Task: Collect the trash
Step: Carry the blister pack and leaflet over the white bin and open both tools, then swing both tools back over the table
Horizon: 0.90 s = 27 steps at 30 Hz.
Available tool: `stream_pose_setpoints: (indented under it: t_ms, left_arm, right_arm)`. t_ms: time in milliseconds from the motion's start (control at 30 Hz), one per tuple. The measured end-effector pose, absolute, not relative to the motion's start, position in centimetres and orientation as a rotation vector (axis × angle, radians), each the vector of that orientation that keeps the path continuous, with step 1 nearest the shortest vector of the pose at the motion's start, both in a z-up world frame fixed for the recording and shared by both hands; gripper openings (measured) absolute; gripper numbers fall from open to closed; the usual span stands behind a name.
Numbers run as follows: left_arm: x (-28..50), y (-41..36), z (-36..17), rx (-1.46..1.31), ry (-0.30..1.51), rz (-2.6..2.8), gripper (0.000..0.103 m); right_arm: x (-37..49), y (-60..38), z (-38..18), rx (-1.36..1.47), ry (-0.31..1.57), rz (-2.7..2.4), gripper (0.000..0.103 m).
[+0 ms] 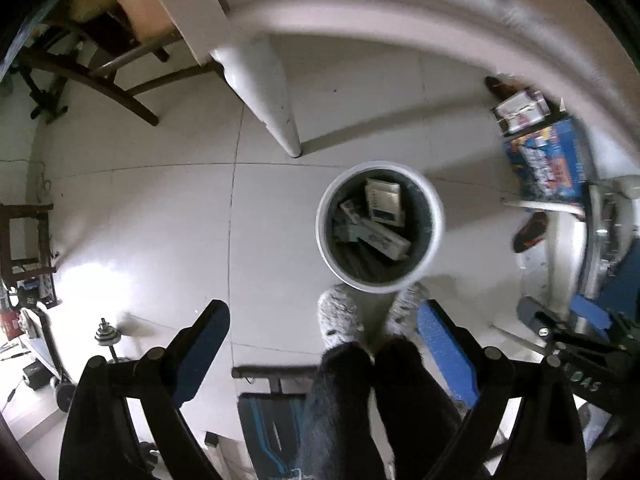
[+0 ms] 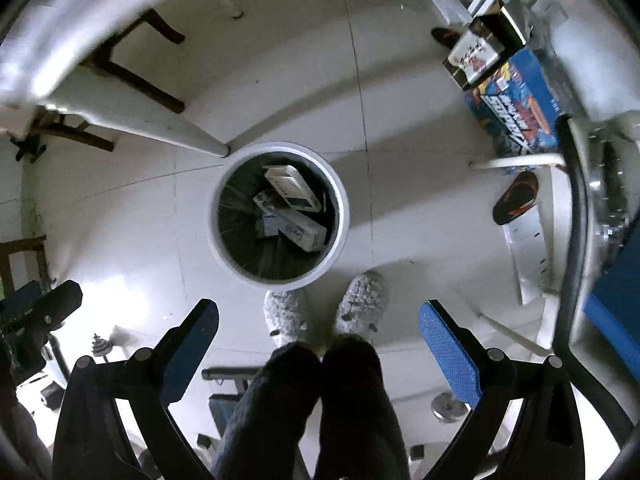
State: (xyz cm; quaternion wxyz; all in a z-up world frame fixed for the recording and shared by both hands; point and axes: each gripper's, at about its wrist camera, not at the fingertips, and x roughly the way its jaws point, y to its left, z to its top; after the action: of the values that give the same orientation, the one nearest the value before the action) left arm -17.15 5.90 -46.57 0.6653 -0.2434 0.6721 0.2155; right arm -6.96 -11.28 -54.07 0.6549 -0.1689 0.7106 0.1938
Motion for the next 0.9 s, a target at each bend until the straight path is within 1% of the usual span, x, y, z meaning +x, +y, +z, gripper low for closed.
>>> stream_pose_setpoints:
  t_ms: [133, 267, 300, 433, 567, 667, 767, 900]
  left_arm:
    - [-17.4, 6.1, -40.5, -0.535, 1.484, 0.483, 0.096]
    - [-16.3, 7.1, -34.3, -0.491, 1.409, 0.512, 0.096]
    - [-15.5, 7.6, -32.5, -0.484, 1.382, 0.523, 0.096]
    - [-11.7, 9.1, -28.0, -0.477, 1.307, 0.548, 0.096]
    - [-6.1, 10.0, -24.5, -0.457, 1.227, 0.571, 0.096]
    - [-0.6, 10.4, -22.6, -0.437, 1.194, 0.573, 0.096]
    - [6.4, 11.1, -21.7, -0.424, 1.171, 0.581, 0.096]
    - [14.2, 13.6, -21.8, -0.444, 1.186, 0.618, 0.096]
  right_arm:
    - [-7.9, -11.1, -47.9, -0.361, 1.609, 0.449, 0.101]
    - [-7.7, -10.6, -40.7, -0.276, 1.576, 0.467, 0.101]
    - [-7.1, -10.4, -38.7, -0.245, 1.56, 0.471, 0.101]
    - [-3.6, -9.8, -32.4, -0.138, 1.493, 0.469, 0.101]
    - [2.9, -10.0, -26.3, -0.066, 1.4, 0.429, 0.101]
    - [8.9, -10.9, -23.0, -0.052, 1.342, 0.37, 0.101]
    - [16.2, -12.3, -21.2, -0.027, 1.32, 0.316, 0.101]
    - [26.6, -12.3, -20.3, 0.02, 1.342, 0.307, 0.101]
